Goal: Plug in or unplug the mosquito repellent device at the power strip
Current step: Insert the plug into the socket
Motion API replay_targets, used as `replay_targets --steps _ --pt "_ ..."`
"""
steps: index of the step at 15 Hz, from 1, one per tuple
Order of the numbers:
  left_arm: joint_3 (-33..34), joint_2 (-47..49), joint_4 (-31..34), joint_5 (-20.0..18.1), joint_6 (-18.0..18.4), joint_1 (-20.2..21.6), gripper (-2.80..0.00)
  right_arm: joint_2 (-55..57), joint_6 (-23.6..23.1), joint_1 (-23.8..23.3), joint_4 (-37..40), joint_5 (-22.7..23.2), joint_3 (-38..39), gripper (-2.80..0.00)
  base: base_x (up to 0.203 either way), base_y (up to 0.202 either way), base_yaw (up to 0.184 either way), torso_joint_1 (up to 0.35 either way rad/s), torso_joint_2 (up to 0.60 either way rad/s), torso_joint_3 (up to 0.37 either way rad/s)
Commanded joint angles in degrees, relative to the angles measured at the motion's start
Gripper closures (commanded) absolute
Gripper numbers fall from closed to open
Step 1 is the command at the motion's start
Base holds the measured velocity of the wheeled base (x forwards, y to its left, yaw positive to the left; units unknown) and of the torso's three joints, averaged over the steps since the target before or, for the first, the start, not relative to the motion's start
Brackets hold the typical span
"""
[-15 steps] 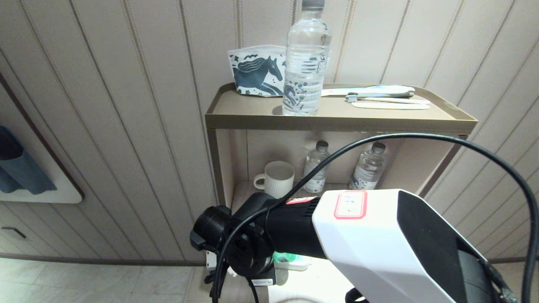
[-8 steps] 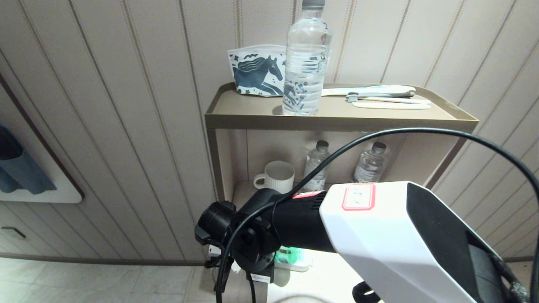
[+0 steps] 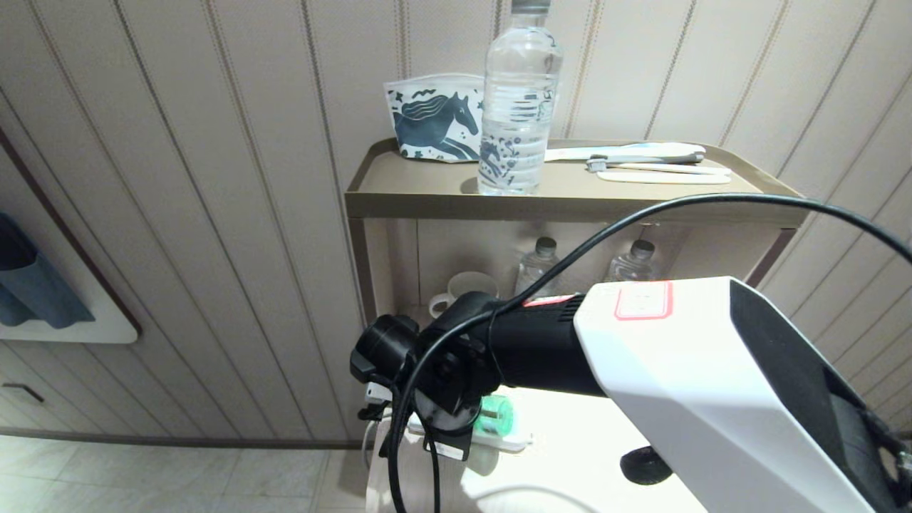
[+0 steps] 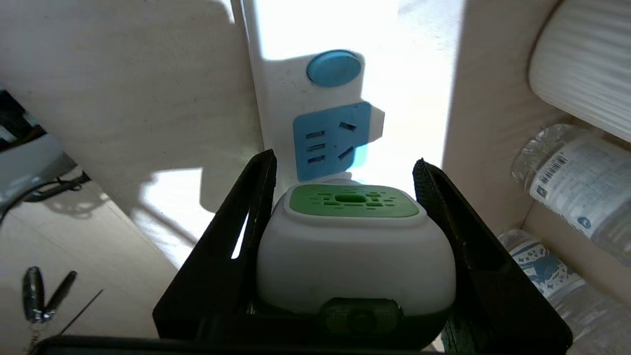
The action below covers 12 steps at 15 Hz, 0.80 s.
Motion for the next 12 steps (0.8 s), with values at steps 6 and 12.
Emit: replay_targets --steps 6,12 --pt "0.0 0.0 -0.06 0.01 -0.02 -0.01 0.0 -2.85 3.09 -1.55 1.31 3.13 0.68 0.0 0.0 0.0 0.0 0.0 0.0 0.0" --pt "0.0 0.0 -0.06 -0.01 0.02 -0.06 0.0 -1.06 6.44 -1.64 3.28 4.91 1.06 0.0 0.0 0.0 0.0 0.0 0.0 0.0"
